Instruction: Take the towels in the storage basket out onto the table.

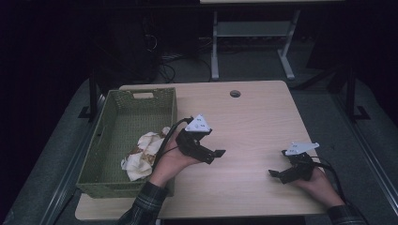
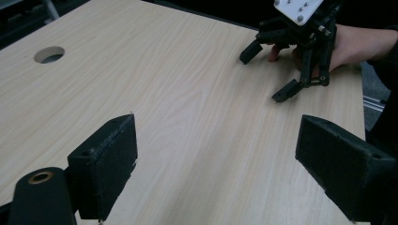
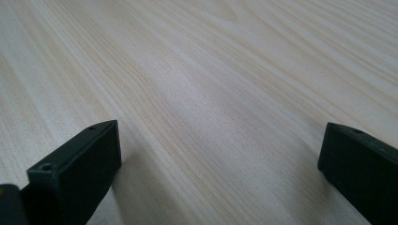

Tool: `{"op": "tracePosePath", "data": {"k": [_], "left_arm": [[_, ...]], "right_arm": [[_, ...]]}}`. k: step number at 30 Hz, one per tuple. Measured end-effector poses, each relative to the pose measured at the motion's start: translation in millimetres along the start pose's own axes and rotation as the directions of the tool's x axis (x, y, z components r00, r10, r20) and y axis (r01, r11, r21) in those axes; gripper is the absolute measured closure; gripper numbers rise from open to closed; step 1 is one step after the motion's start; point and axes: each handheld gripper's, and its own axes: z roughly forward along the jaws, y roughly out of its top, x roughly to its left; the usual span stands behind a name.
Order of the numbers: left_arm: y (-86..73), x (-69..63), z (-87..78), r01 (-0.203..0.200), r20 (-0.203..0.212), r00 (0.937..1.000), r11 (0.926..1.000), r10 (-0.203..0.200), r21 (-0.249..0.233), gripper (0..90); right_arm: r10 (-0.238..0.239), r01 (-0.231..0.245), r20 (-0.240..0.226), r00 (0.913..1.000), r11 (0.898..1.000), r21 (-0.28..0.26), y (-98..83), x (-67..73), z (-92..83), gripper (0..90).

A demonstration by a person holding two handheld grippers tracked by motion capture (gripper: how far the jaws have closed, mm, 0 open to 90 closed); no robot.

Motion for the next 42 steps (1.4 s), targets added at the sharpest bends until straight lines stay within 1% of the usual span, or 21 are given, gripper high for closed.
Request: {"op": "tracePosePath", "data": {"k": [2,7,10,11,12,13,18,19,23,24,27,30,31,35,36,38,41,42], "left_arm": [[-1.1,1.6,-2.6,0.006,-0.002,1.0,1.0,-0.006,-0.003,12.6],[-0.8,5.6,-8.4,0.0,-0.007,1.0,1.0,0.0,0.002,12.7],[-1.9,9.2,-14.1,0.011,-0.018,0.9998,0.9999,-0.011,-0.004,12.7],[-3.3,12.1,-18.3,0.017,-0.027,0.9995,0.9999,-0.017,-0.004,12.7],[-3.3,12.1,-18.3,0.017,-0.027,0.9995,0.9999,-0.017,-0.004,12.8],[-5.0,14.9,-22.4,0.025,-0.039,0.9989,0.9997,-0.025,-0.007,12.8],[-8.2,20.0,-29.8,0.038,-0.053,0.9978,0.9991,-0.039,-0.02,12.9],[-10.0,22.6,-32.7,0.048,-0.058,0.9971,0.9986,-0.049,-0.022,12.9],[-12.5,26.3,-37.8,0.05,-0.067,0.9964,0.9985,-0.051,-0.021,12.9],[-14.6,28.6,-40.6,0.056,-0.081,0.9951,0.9983,-0.057,-0.014,13.0],[-16.8,31.1,-43.6,0.061,-0.084,0.9945,0.9981,-0.062,-0.012,13.0],[-20.1,34.2,-47.9,0.073,-0.1,0.9923,0.9973,-0.073,-0.011,13.0],[-22.1,36.3,-50.6,0.082,-0.109,0.9906,0.9966,-0.082,-0.011,13.0],[-25.1,39.7,-55.4,0.087,-0.119,0.989,0.9961,-0.088,-0.015,13.0],[-27.2,41.7,-58.9,0.092,-0.13,0.9872,0.9957,-0.093,-0.016,13.0],[-28.4,42.8,-60.8,0.092,-0.136,0.9863,0.9957,-0.093,-0.013,13.0],[-33.6,46.5,-68.4,0.104,-0.156,0.9822,0.9945,-0.104,-0.013,13.0],[-33.6,46.5,-68.4,0.104,-0.156,0.9822,0.9945,-0.104,-0.013,13.0]], "right_arm": [[0.0,0.0,0.0,1.0,1.0,0.0,0.0,0.0,0.0,0.0],[0.0,0.0,0.0,1.0,1.0,0.0,0.0,0.0,0.0,0.0],[0.0,0.0,0.0,1.0,1.0,0.0,0.0,0.0,0.0,0.0],[0.001,-0.001,0.0,1.0,1.0,0.0,0.0,0.0,0.0,0.0],[0.0,0.0,0.0,1.0,1.0,0.0,0.0,0.0,0.0,0.0],[0.0,0.0,0.0,1.0,1.0,0.0,0.0,0.0,0.0,0.0],[0.0,0.0,0.0,1.0,1.0,0.0,0.0,0.0,0.0,0.0],[0.0,0.0,0.0,1.0,1.0,0.0,0.0,0.0,0.0,0.0],[0.0,0.0,0.0,1.0,1.0,0.0,0.0,0.0,0.0,0.0],[0.0,0.0,0.0,1.0,1.0,0.0,0.0,0.0,0.0,0.0],[0.0,0.0,0.0,1.0,1.0,0.0,0.0,0.0,0.0,0.0],[0.0,0.0,0.0,1.0,1.0,0.0,0.0,0.0,0.0,0.0],[0.0,0.0,0.0,1.0,1.0,0.0,0.0,0.0,0.0,0.0],[0.0,0.0,0.0,1.0,1.0,0.0,0.0,0.0,0.0,0.0],[-0.003,0.003,0.0,1.0,1.0,-0.001,-0.1,-0.3,0.1,0.0],[0.0,0.0,0.0,1.0,1.0,0.0,0.0,0.0,0.0,0.0],[0.001,-0.001,0.0,1.0,1.0,0.0,0.0,0.0,0.0,0.0],[0.001,-0.001,0.0,1.0,1.0,0.0,0.0,0.0,0.0,0.0]]}}
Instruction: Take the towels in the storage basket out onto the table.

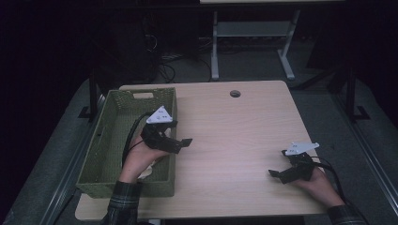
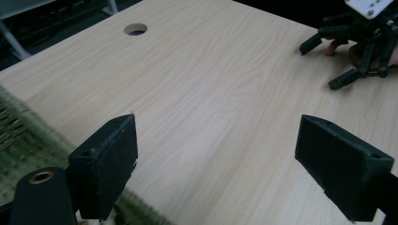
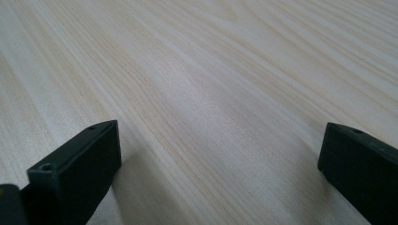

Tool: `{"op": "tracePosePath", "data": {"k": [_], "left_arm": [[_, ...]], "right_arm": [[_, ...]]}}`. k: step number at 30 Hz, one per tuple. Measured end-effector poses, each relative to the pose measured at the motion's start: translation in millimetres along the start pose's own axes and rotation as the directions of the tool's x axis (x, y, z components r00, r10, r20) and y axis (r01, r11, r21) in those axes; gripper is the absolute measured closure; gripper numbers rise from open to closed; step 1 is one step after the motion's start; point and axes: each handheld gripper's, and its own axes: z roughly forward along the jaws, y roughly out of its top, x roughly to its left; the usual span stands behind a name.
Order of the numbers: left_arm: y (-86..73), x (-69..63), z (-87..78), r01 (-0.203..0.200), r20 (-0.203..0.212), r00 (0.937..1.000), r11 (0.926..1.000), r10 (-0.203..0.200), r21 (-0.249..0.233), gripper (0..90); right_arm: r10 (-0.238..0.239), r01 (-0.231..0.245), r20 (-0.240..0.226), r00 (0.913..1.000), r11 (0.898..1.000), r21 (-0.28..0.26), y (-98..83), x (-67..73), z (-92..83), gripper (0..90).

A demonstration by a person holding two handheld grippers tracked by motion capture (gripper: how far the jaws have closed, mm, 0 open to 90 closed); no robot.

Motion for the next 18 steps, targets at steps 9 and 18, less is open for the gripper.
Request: {"op": "tracePosePath", "data": {"k": [9,18], "left_arm": [[-9.7,12.1,-12.1,0.033,-0.039,0.9987,0.9994,-0.033,-0.002,13.0],[-20.2,22.5,-18.8,0.055,-0.078,0.9955,0.9985,-0.054,0.01,13.0]], "right_arm": [[-0.004,0.004,0.001,1.0,1.0,-0.001,-0.1,-0.3,0.2,0.0],[0.0,0.0,0.0,1.0,1.0,0.0,0.0,0.0,0.0,0.0]]}}
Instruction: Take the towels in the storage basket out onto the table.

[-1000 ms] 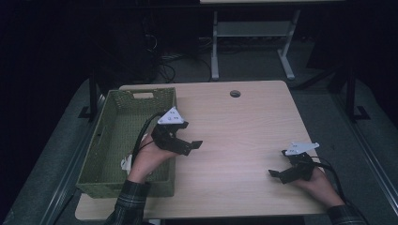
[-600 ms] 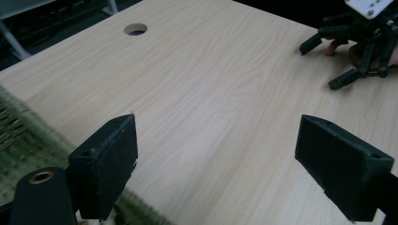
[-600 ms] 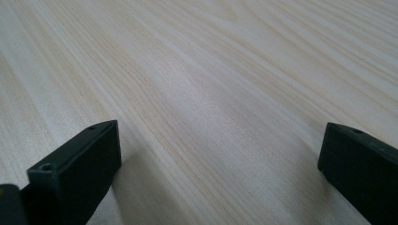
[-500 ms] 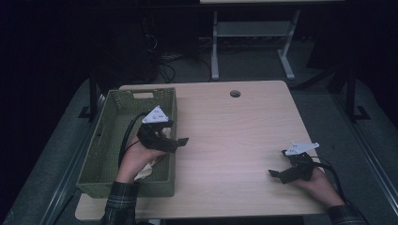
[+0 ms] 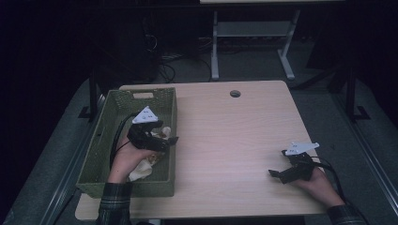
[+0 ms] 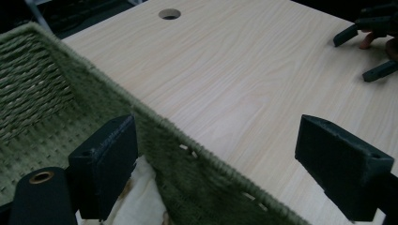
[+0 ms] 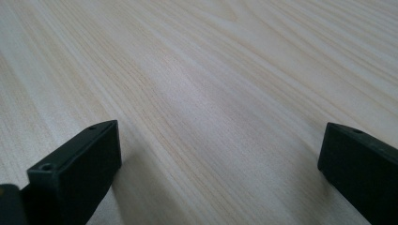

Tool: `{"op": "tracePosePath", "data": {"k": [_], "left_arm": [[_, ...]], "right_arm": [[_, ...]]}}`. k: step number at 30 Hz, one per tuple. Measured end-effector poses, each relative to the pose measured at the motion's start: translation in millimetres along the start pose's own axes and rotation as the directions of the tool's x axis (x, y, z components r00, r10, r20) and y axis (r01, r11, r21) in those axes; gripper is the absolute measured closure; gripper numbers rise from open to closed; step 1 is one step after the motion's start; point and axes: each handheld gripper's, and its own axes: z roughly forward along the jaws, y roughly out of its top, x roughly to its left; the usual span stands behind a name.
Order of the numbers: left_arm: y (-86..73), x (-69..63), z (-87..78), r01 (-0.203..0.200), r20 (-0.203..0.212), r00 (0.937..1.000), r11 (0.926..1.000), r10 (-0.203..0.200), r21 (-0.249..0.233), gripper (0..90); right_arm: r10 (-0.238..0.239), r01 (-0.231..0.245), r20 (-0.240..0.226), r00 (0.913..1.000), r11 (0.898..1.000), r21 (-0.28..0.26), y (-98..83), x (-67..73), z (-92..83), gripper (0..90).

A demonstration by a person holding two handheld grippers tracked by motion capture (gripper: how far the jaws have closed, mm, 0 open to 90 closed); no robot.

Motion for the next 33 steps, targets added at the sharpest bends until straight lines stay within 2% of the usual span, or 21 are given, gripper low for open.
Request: {"op": "tracePosePath", "data": {"k": [14,16,20,27,33], "left_arm": [[-16.2,17.0,-6.7,0.015,-0.068,0.9976,0.9994,-0.013,0.031,12.9],[-17.6,17.3,-6.7,0.027,-0.073,0.997,0.9992,-0.025,0.03,12.9],[-23.1,22.4,-5.8,0.028,-0.096,0.9951,0.9981,-0.022,0.055,12.9],[-31.3,27.7,1.4,0.047,-0.127,0.9913,0.9934,-0.033,0.104,12.9],[-39.7,34.2,7.0,0.071,-0.159,0.9863,0.9834,-0.044,0.167,12.9]], "right_arm": [[0.0,0.0,0.0,1.0,1.0,0.0,0.0,0.0,0.0,0.0],[0.001,-0.001,-0.001,1.0,1.0,0.0,0.0,0.1,-0.1,0.0],[0.001,-0.001,0.0,1.0,1.0,0.0,0.0,0.1,0.0,0.0],[0.001,-0.001,0.0,1.0,1.0,0.0,0.0,0.1,0.0,0.0],[0.001,-0.001,0.0,1.0,1.0,0.001,0.0,0.1,-0.1,0.0]]}}
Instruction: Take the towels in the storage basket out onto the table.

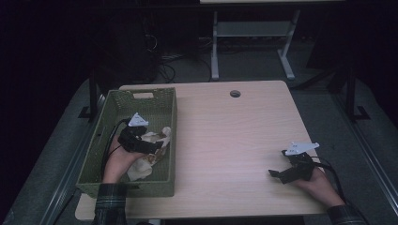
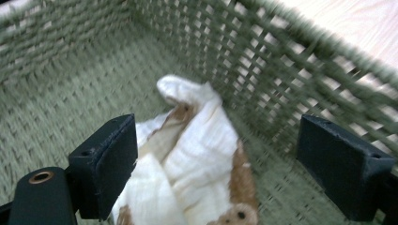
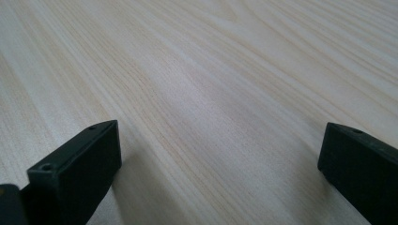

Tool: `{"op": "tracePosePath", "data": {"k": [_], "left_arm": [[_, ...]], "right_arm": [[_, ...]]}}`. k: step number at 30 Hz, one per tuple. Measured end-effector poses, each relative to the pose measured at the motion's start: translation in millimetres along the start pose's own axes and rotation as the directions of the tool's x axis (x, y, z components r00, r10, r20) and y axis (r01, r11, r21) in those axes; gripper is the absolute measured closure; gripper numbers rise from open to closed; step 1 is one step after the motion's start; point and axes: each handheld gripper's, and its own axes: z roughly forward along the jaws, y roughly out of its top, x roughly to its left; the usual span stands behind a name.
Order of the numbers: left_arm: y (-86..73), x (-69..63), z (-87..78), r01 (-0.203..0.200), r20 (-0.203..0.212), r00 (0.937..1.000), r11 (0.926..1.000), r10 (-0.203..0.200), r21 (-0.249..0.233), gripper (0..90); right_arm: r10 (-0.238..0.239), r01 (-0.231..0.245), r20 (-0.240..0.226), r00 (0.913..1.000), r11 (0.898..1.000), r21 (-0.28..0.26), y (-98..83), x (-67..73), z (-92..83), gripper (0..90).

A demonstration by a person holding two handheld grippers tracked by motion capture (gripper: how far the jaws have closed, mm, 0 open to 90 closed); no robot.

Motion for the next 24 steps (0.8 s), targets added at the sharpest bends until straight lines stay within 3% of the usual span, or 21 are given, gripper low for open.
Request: {"op": "tracePosePath", "data": {"k": [5,8,11,15,20,24], "left_arm": [[-6.4,5.1,7.4,0.001,-0.034,0.9994,0.9976,0.001,0.069,12.9],[-10.4,5.9,14.6,0.009,-0.049,0.9988,0.9911,-0.003,0.132,12.8],[-11.6,5.2,18.4,0.011,-0.054,0.9985,0.9874,-0.002,0.158,12.9],[-15.2,6.8,24.7,0.024,-0.044,0.9989,0.9776,-0.015,0.209,12.9],[-20.6,8.8,32.9,0.036,-0.039,0.9989,0.955,-0.025,0.294,13.5],[-22.4,7.5,36.5,0.048,-0.026,0.9988,0.9479,-0.041,0.315,13.5]], "right_arm": [[0.0,0.0,0.0,1.0,1.0,0.0,0.0,0.0,0.0,0.0],[0.0,0.0,0.0,1.0,1.0,0.0,0.0,0.0,0.0,0.0],[0.0,0.0,0.0,1.0,1.0,0.0,0.0,0.0,0.0,0.0],[0.0,0.0,0.0,1.0,1.0,0.0,0.0,0.1,0.0,0.0],[0.0,0.0,0.0,1.0,1.0,-0.001,-0.1,0.1,0.1,0.0],[0.0,0.0,0.0,1.0,1.0,-0.001,-0.1,0.1,0.1,0.0]]}}
